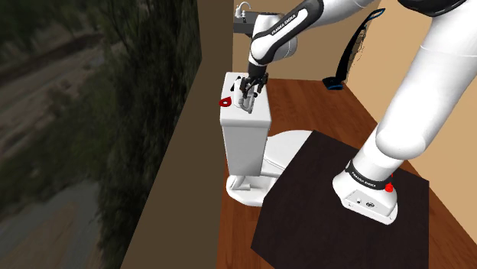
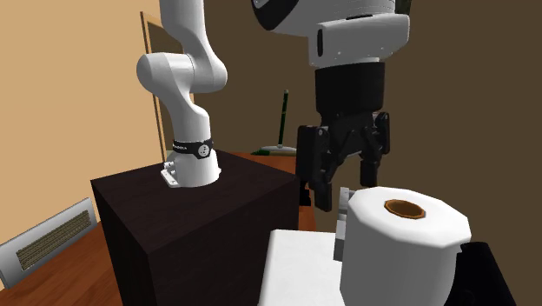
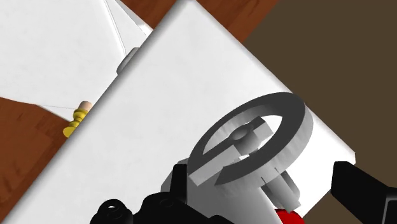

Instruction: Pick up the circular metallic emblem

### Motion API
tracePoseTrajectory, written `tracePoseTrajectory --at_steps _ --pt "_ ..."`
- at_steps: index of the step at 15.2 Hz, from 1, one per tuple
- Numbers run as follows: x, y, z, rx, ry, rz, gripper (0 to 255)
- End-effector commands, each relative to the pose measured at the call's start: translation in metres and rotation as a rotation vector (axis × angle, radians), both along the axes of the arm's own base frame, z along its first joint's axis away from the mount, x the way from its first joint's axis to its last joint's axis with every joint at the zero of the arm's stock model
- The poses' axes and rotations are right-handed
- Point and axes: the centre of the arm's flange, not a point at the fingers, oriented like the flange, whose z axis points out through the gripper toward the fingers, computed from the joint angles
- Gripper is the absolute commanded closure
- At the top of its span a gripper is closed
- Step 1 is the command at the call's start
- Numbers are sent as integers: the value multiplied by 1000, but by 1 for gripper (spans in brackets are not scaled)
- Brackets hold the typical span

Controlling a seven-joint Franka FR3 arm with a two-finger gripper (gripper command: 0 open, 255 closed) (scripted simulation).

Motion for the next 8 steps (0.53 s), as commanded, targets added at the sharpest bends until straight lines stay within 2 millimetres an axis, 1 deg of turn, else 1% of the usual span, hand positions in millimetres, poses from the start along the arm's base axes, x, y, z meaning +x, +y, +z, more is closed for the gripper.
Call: tracePoseTrajectory --at_steps 1,3,4,5,8 --pt "0 -2 -11 0 -1 0 0" --pt "0 -2 -19 0 -1 0 0" --pt "0 -2 -19 0 -1 0 0" --pt "0 -2 -19 0 -1 0 255" --pt "0 -2 -19 0 -1 0 255"
